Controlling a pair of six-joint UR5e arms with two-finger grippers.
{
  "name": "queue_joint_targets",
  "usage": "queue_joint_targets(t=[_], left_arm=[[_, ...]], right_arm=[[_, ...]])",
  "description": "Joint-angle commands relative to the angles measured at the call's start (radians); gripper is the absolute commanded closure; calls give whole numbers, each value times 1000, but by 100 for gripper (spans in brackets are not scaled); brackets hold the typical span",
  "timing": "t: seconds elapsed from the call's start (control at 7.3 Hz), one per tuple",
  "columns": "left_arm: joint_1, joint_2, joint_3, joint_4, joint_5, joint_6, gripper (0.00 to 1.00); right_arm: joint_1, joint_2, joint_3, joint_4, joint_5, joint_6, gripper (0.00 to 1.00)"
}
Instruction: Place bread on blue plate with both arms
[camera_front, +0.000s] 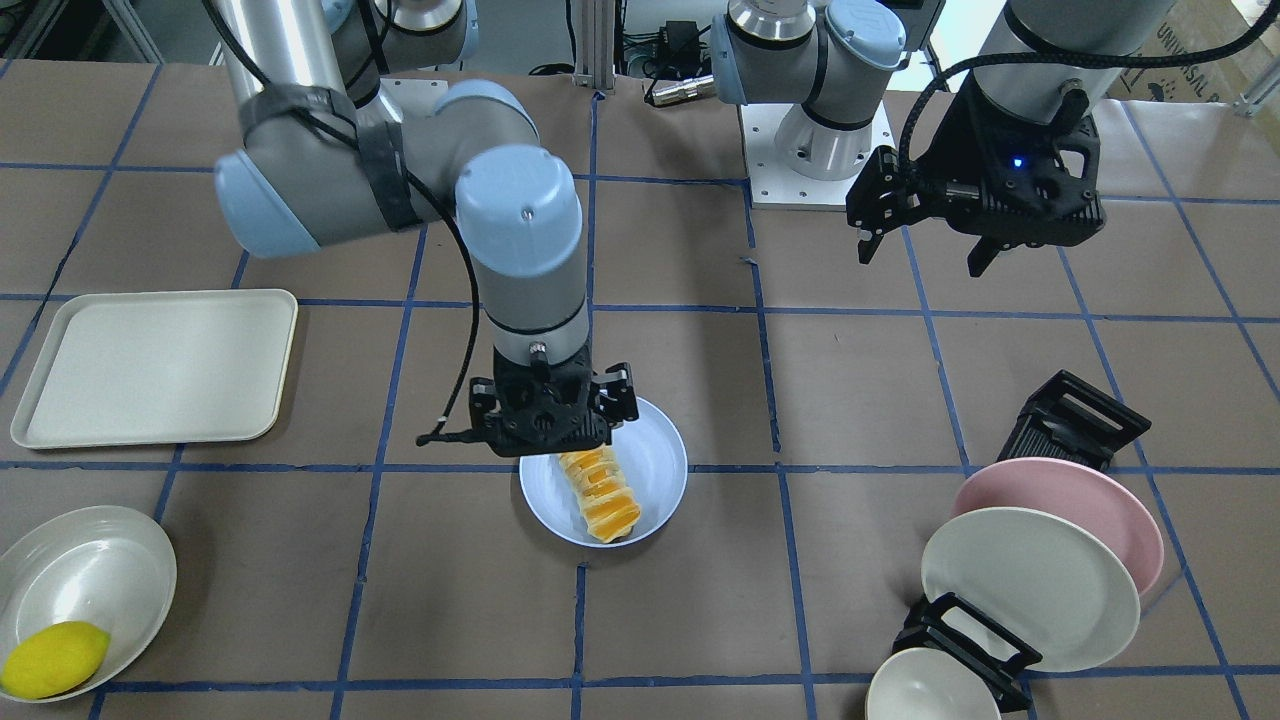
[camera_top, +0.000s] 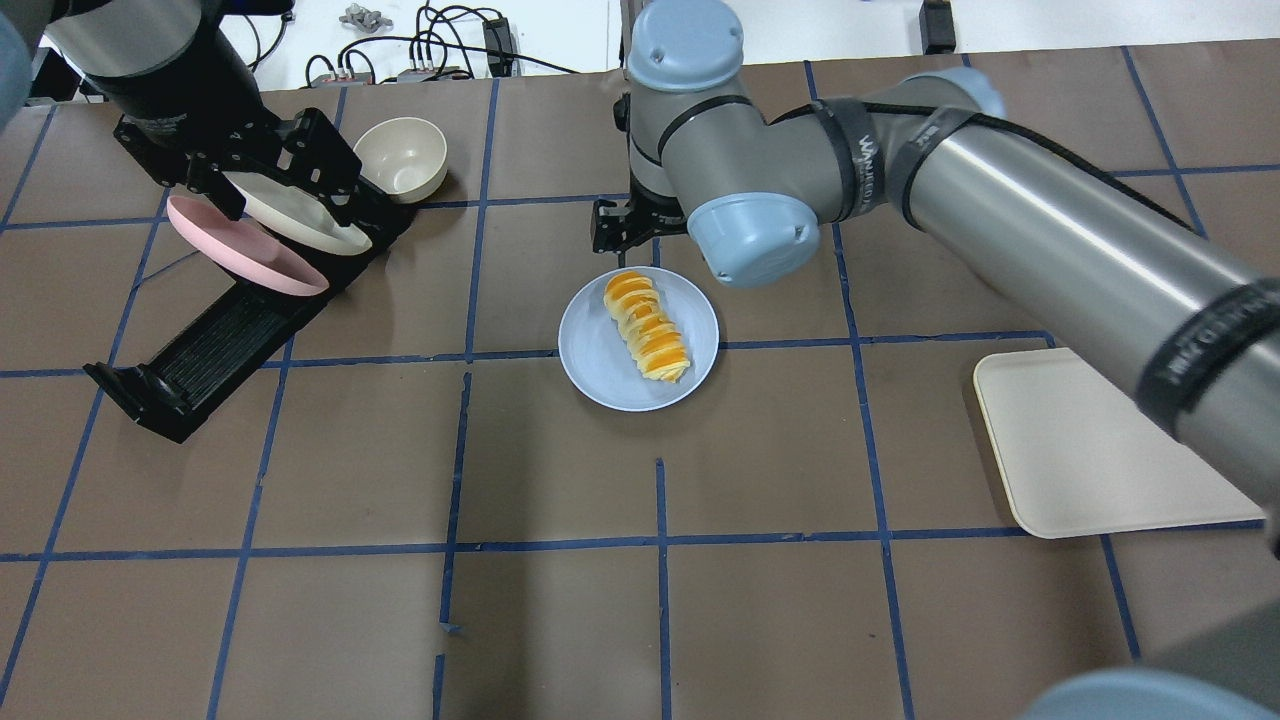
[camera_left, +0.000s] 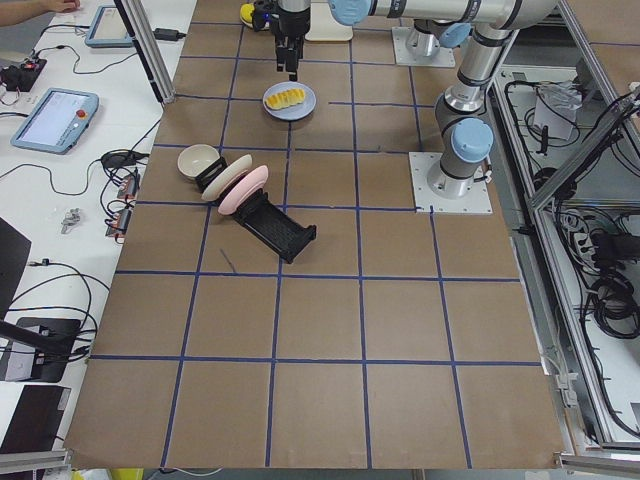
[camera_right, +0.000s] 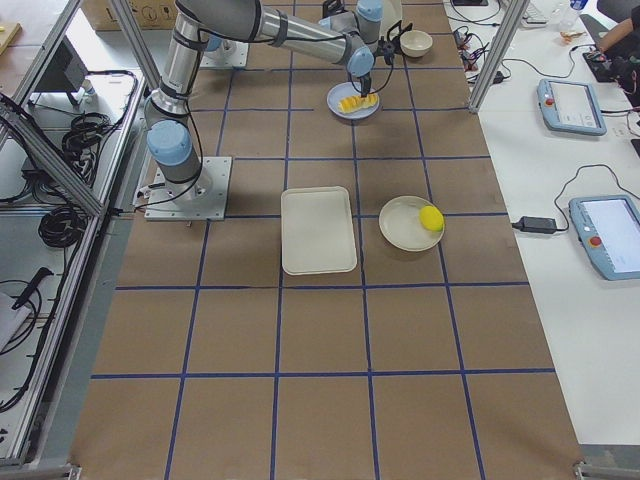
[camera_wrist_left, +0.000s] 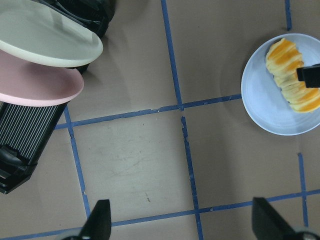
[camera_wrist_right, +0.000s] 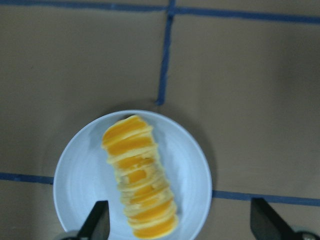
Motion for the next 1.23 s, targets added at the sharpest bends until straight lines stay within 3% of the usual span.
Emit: queue_joint_targets(t=[0.0,0.14,0.41,0.68,0.82,1.1], left_arm=[[1,1,4,-18,0,-74,0],[1,1,3,-18,-1,-78,0],[-2,5,1,-20,3,-86,0],[-4,-3,3,-18,-1,-88,0],[-4,-3,3,-17,2,-88,0],[-5,1,3,-20,6,-89,0]], right_arm=[[-118,-186,25,120,-82,-14,0],[-157,-241,34,150,-36,4,0],[-205,-364,45,397,19,-5,0],[-229,-390,29,408,50,-49,0],[-236,-413,45,437,84,-160,5],[-243,-455,62,487,60,-325,7]])
